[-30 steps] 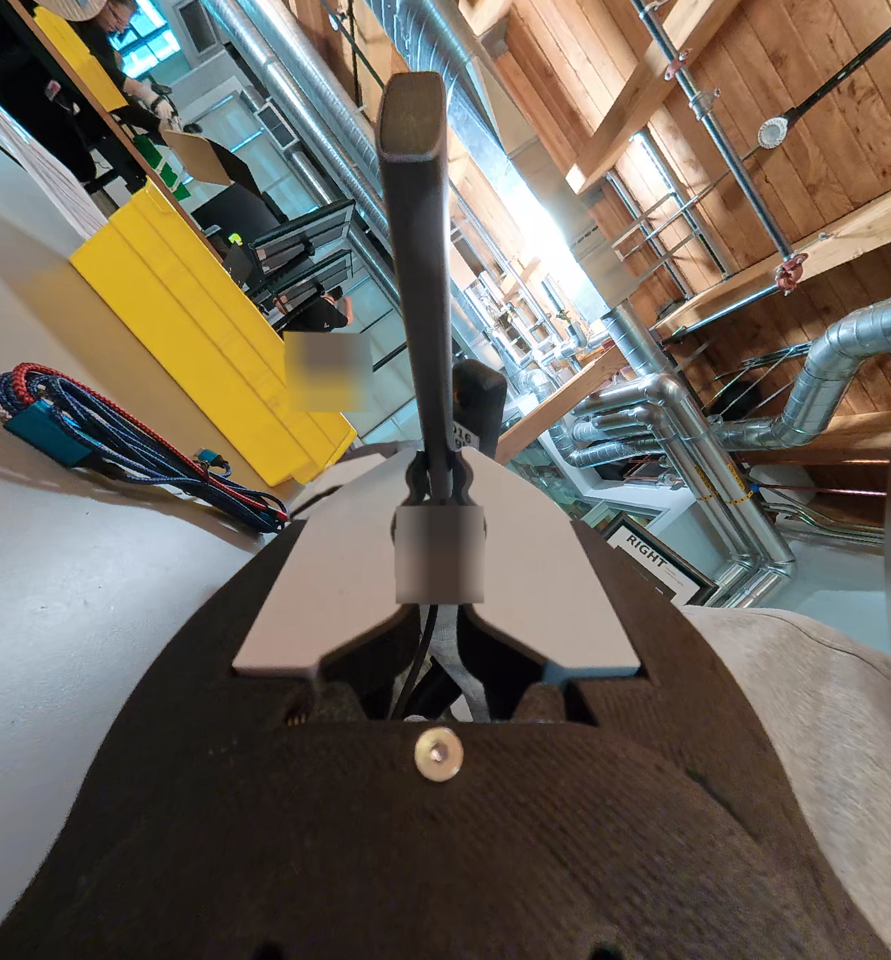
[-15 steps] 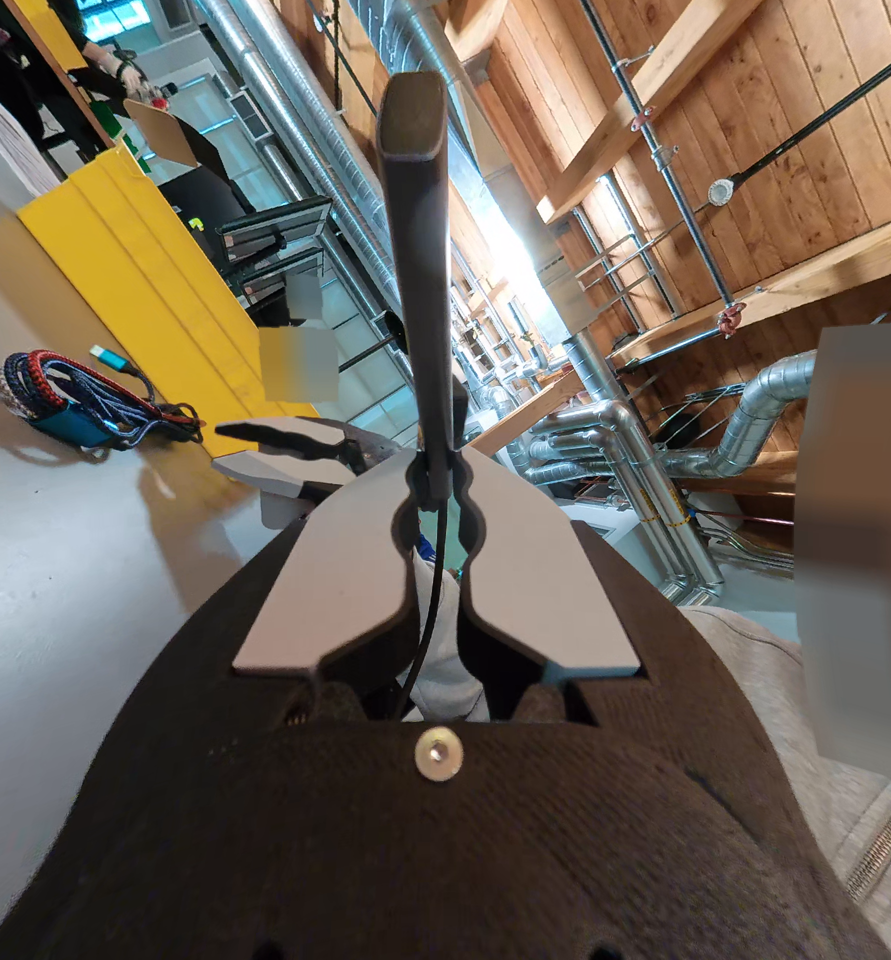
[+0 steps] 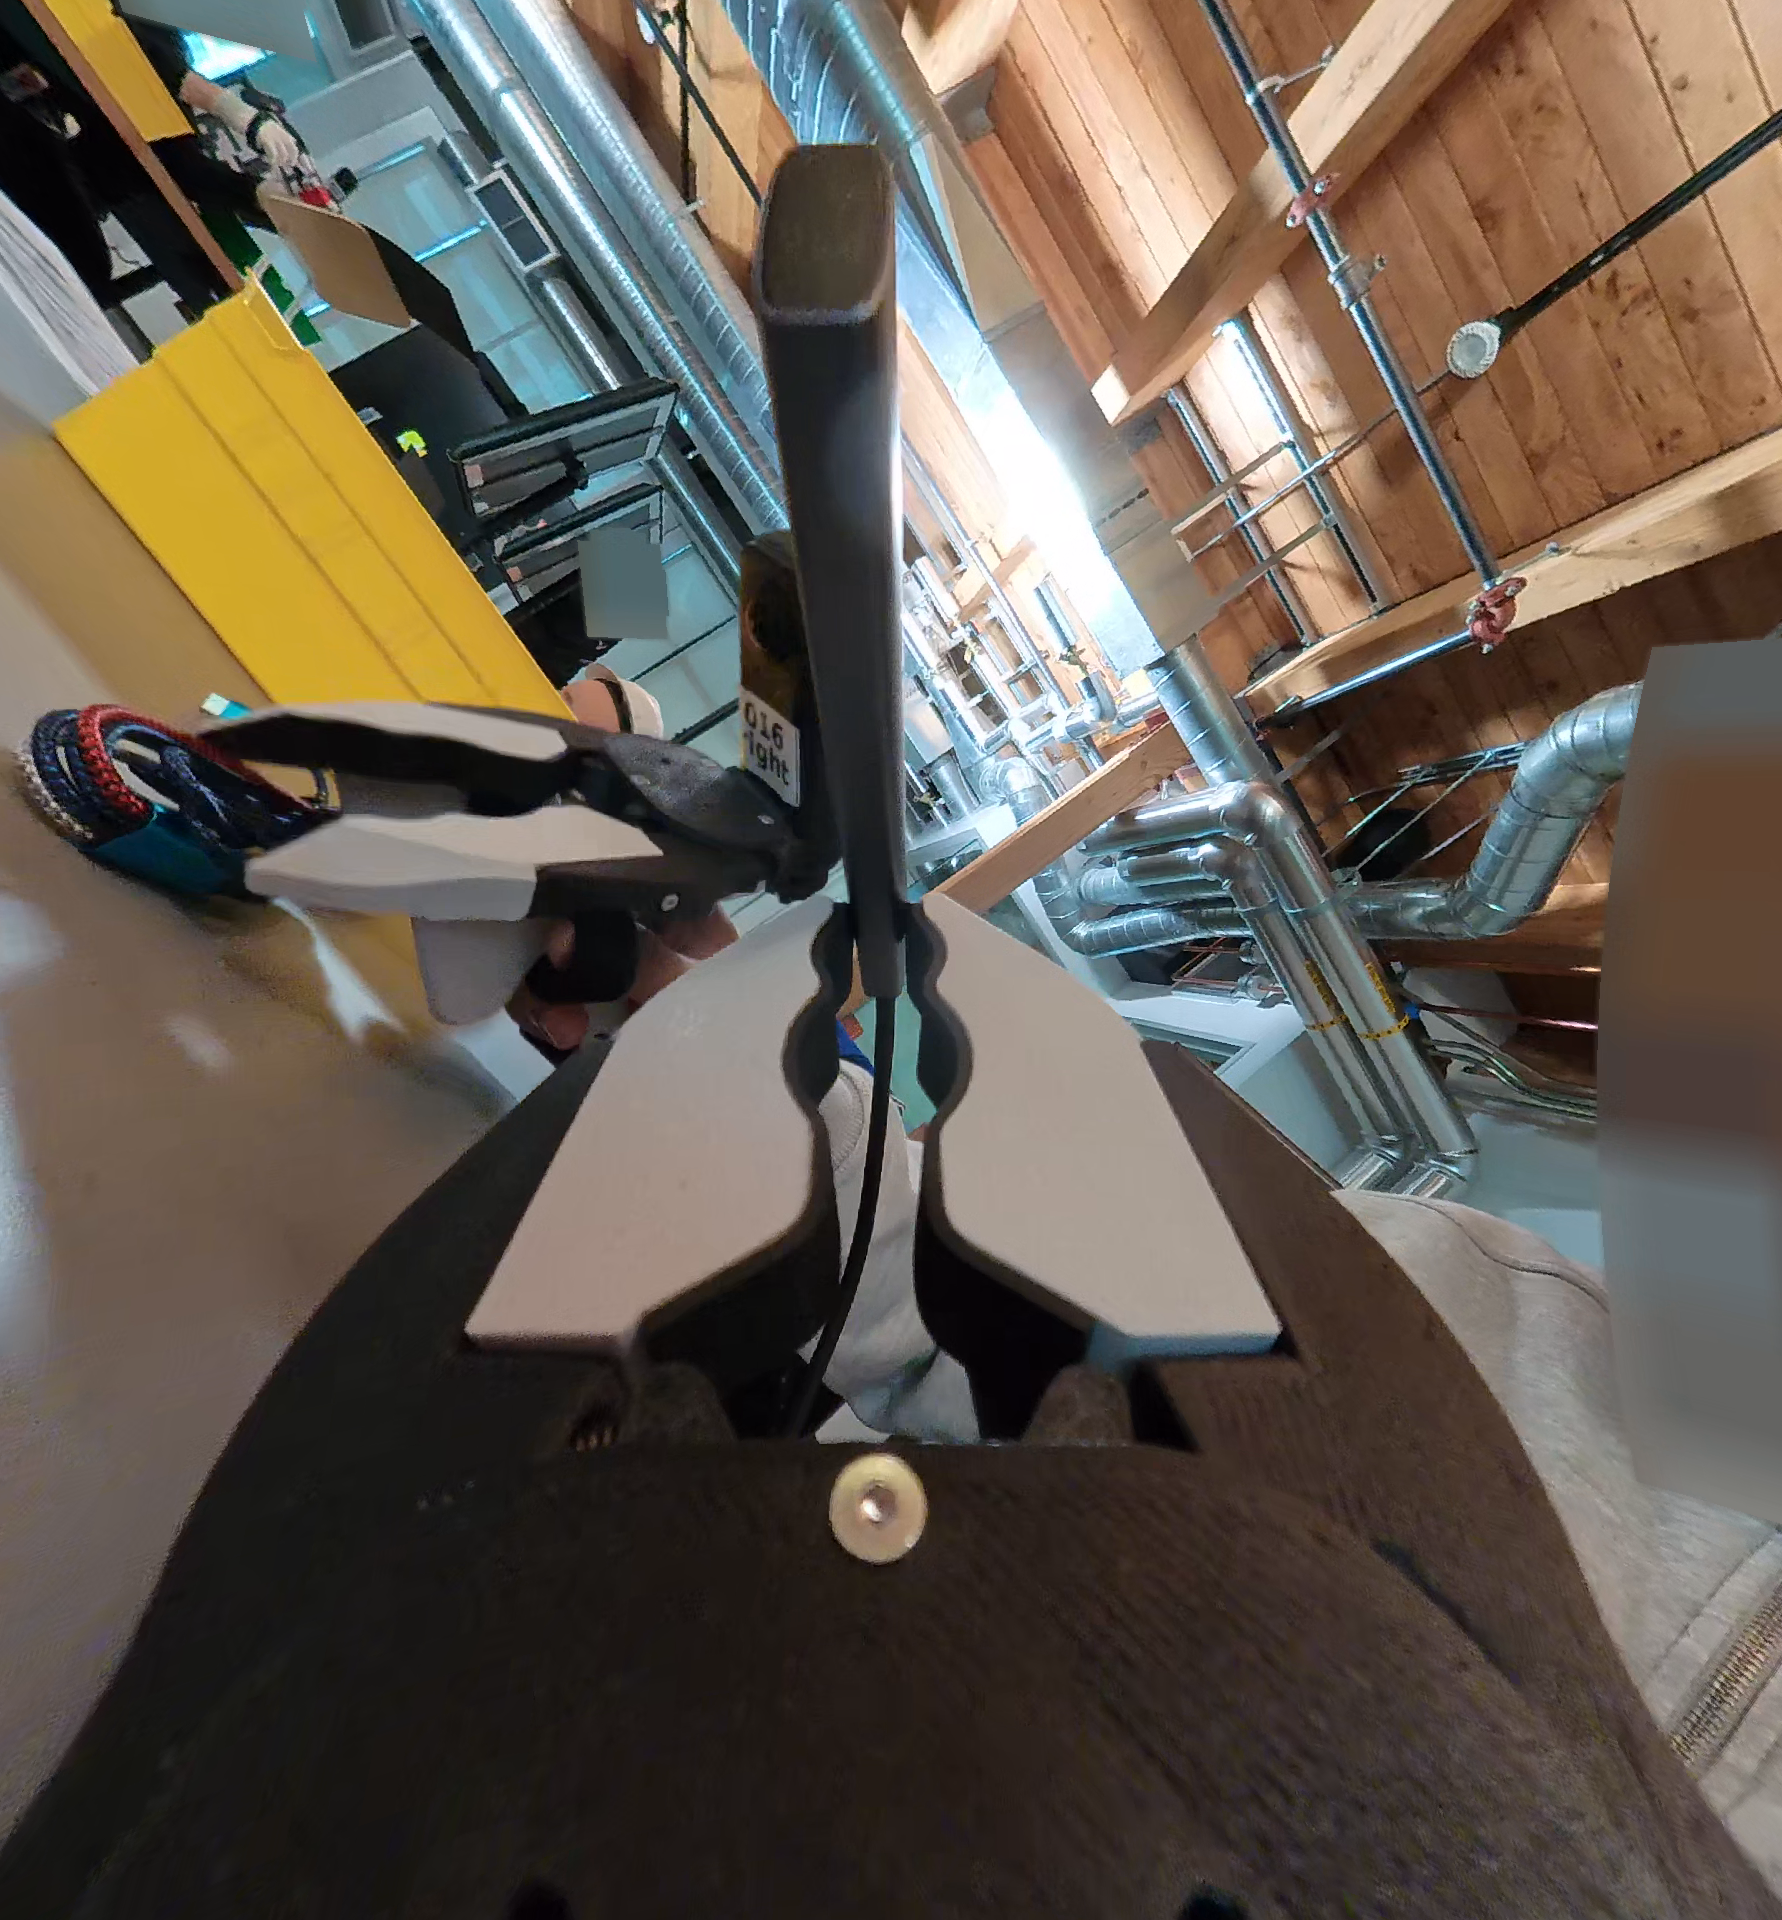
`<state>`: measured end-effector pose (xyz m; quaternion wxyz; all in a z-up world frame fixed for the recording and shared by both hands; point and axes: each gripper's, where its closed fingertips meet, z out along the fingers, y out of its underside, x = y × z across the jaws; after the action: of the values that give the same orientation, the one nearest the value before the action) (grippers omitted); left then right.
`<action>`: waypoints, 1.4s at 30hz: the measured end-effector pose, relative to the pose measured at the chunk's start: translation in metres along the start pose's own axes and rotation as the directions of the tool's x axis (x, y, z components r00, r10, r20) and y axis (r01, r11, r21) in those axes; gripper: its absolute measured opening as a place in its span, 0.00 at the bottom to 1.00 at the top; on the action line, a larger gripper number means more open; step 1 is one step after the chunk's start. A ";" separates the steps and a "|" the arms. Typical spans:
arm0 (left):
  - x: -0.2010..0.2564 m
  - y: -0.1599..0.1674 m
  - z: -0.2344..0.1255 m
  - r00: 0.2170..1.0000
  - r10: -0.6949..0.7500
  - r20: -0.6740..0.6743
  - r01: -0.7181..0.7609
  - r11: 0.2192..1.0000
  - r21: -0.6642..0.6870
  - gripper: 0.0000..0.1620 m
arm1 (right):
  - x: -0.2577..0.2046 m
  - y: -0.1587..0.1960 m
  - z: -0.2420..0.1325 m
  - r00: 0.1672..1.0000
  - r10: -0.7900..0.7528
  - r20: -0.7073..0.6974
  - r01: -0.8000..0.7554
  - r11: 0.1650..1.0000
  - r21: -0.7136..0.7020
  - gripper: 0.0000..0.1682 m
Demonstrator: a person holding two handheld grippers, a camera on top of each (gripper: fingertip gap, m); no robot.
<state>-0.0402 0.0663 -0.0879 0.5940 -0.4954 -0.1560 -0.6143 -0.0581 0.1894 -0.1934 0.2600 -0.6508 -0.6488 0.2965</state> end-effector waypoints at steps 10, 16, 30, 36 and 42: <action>-0.001 0.002 0.000 0.999 -0.041 -0.008 0.041 0.999 -0.004 0.05 | -0.080 0.065 -0.066 0.837 -0.354 0.418 0.389 0.921 0.001 0.24; -0.003 0.004 0.001 0.998 -0.064 -0.014 0.064 0.998 -0.003 0.05 | -0.066 0.040 -0.089 0.882 -0.343 0.323 0.294 0.936 0.192 0.16; -0.007 0.017 0.008 0.999 -0.047 0.015 0.048 0.997 -0.063 0.05 | 0.063 0.050 -0.061 0.895 -0.128 -0.427 0.084 0.989 -0.122 0.18; -0.007 0.026 0.012 0.999 0.000 0.039 0.005 0.992 -0.124 0.05 | 0.065 0.055 -0.046 0.946 0.047 -0.319 -0.086 0.990 -0.111 0.13; -0.008 0.032 0.015 0.998 0.023 0.050 -0.014 0.987 -0.159 0.05 | 0.059 0.051 -0.043 0.972 0.119 -0.200 -0.130 0.991 -0.042 0.09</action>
<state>-0.0070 0.0743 -0.1002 0.5541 -0.5584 -0.1174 -0.6062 0.0070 0.2487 -0.2030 0.2859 -0.7233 -0.5857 0.2282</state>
